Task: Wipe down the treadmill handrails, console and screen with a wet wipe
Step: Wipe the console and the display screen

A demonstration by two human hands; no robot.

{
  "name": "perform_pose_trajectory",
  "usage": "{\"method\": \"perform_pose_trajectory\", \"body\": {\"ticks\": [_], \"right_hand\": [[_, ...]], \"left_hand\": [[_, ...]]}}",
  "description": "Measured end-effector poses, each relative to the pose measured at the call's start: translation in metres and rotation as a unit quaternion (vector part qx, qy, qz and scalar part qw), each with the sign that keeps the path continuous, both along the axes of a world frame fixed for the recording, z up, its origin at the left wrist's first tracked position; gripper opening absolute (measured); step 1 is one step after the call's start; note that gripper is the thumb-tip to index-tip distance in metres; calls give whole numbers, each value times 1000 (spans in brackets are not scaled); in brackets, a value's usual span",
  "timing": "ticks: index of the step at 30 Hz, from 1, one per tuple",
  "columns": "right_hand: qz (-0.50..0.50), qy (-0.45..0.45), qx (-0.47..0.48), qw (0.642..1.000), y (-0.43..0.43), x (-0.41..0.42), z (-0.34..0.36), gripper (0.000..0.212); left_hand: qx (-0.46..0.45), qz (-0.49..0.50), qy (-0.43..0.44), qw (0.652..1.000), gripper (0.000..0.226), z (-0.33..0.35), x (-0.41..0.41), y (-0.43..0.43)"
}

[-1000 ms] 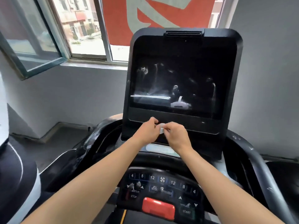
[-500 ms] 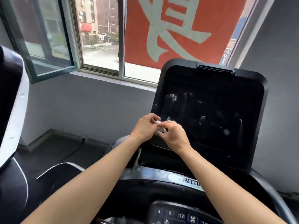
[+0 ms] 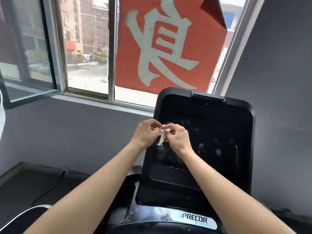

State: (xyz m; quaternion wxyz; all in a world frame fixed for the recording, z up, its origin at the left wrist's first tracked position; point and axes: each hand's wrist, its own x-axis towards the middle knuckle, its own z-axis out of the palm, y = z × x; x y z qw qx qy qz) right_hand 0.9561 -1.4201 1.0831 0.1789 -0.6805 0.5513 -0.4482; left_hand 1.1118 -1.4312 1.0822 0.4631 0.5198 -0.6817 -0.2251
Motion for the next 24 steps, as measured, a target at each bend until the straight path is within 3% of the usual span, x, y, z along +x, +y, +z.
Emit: {"method": "perform_pose_trajectory", "body": {"ticks": [5, 10, 15, 22, 24], "right_hand": [[-33, 13, -52, 998, -24, -9, 30, 10], [-52, 36, -87, 994, -52, -24, 53, 18], [-100, 84, -134, 982, -85, -43, 82, 10], [-123, 182, -210, 953, -132, -57, 108, 24], [-118, 221, -224, 942, -143, -59, 105, 17]], "left_hand": [[-25, -2, -17, 1000, 20, 26, -11, -19], [-55, -5, -44, 998, 22, 44, -26, -43], [-62, 2, -65, 996, 29, 59, -38, -73], [-80, 16, -84, 993, 40, 62, -49, -118], [-78, 23, -104, 991, 47, 58, -50, -129]]}}
